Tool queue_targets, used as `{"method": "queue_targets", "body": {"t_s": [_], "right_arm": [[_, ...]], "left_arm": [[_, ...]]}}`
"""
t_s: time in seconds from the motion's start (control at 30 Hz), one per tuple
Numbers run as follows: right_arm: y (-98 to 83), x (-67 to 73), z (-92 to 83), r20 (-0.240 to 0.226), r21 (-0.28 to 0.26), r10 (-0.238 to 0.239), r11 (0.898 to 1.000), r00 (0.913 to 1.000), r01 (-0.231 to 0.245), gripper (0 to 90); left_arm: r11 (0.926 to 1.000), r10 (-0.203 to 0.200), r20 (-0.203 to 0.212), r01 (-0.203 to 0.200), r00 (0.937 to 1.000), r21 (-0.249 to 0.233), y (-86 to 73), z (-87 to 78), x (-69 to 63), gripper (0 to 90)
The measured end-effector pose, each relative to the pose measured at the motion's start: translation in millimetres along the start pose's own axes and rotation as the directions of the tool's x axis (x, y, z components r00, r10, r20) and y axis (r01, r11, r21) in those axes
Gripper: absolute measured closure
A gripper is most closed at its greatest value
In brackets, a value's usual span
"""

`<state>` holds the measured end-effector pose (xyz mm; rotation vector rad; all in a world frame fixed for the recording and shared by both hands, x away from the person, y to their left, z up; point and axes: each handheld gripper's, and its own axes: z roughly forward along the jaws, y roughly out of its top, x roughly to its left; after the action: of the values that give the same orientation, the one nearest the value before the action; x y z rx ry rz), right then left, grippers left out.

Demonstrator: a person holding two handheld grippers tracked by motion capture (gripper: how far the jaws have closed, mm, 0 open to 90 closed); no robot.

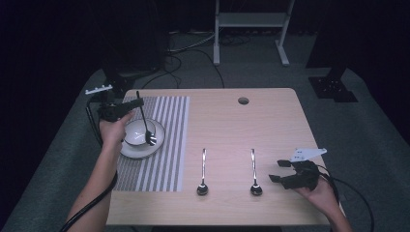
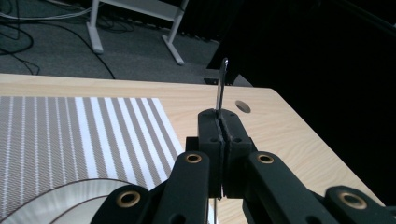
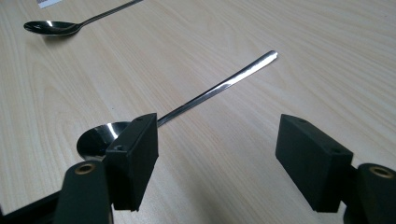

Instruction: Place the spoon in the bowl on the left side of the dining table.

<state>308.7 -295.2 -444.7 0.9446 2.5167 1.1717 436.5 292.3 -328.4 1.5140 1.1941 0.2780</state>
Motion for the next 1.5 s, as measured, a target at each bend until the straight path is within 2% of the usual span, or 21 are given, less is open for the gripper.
{"method": "queue_targets", "body": {"t_s": [0.33, 0.7, 0.93, 1.17, 1.5], "right_arm": [[-0.1, 1.6, 1.9, -0.012, 0.006, -0.004, 1.000, 0.9999, 0.005, 27.8], [-0.4, 2.0, 0.8, -0.011, 0.003, -0.004, 1.000, 0.9999, 0.004, 27.6], [-0.7, 2.0, 1.4, -0.011, 0.005, -0.009, 1.000, 0.9999, 0.009, 27.6], [1.7, 2.6, 1.5, -0.010, -0.001, -0.012, 1.000, 0.9999, 0.012, 27.5], [0.8, 2.0, -0.6, -0.007, -0.006, -0.009, 1.000, 0.9999, 0.009, 27.2]], "left_arm": [[0.9999, -0.005, -0.048, 0.005, 0.9988, -0.010, 3.7, -2.2, 10.3, 89.1], [0.9976, -0.043, -0.086, 0.038, 0.9953, -0.058, 8.9, -12.4, 22.0, 89.1], [0.9955, -0.063, -0.120, 0.054, 0.9908, -0.078, 5.4, -18.3, 34.1, 89.1], [0.9961, -0.070, -0.164, 0.060, 0.9839, -0.064, -1.9, -15.8, 44.6, 89.1], [0.9954, -0.080, -0.197, 0.068, 0.9771, -0.067, -5.6, -17.6, 52.0, 89.1]]}}
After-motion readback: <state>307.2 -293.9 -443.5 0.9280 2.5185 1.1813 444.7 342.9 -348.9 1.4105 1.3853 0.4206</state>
